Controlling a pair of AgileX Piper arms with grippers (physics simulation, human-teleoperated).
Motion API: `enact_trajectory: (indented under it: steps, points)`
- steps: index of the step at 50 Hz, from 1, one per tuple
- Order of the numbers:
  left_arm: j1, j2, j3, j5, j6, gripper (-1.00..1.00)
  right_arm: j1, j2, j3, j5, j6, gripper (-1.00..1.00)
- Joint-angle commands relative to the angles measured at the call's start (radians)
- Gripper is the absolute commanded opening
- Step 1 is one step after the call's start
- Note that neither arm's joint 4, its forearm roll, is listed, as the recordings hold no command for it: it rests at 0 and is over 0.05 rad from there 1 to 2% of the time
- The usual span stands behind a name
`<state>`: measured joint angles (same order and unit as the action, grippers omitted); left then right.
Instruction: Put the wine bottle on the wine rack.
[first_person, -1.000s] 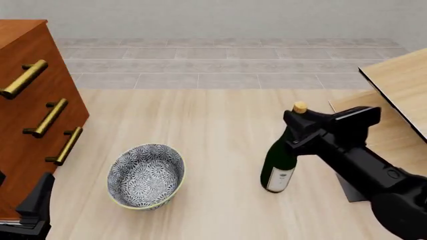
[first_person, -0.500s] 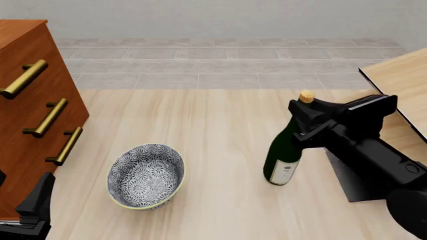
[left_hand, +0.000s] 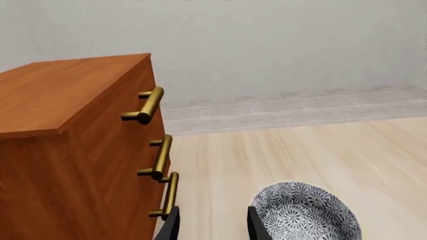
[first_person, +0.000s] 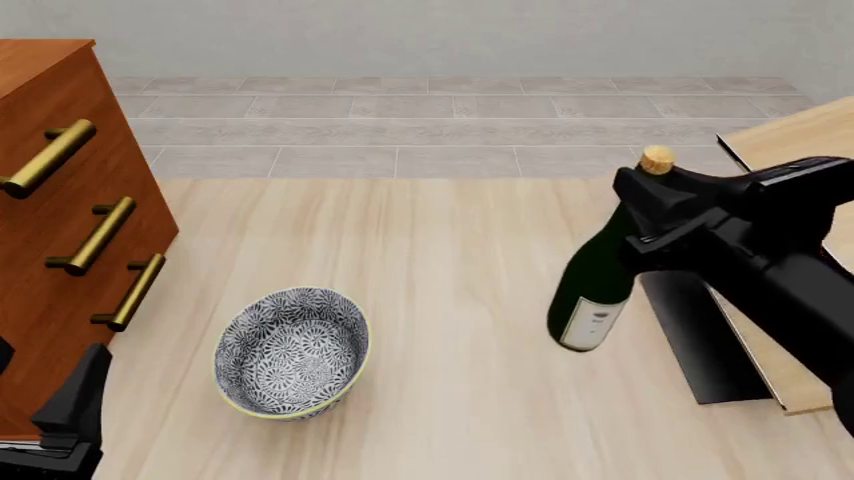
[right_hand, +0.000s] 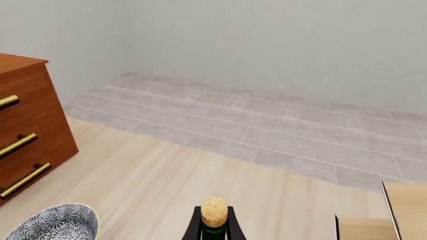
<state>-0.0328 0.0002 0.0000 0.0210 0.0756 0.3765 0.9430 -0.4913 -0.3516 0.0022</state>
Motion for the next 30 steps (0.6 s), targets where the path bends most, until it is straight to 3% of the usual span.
enact_trajectory:
  steps: [1,18,30]
  points:
    - [0.000,0.000,0.000,-0.007,-0.001,1.00,-0.009,-0.054,-0.031,0.056,0.019,-1.00]
    - [0.004,0.000,0.000,-0.009,-0.003,1.00,-0.042,-0.070,-0.075,0.137,-0.017,-1.00]
    - [0.007,0.000,0.000,-0.013,-0.006,1.00,-0.079,-0.105,-0.123,0.214,-0.005,-1.00]
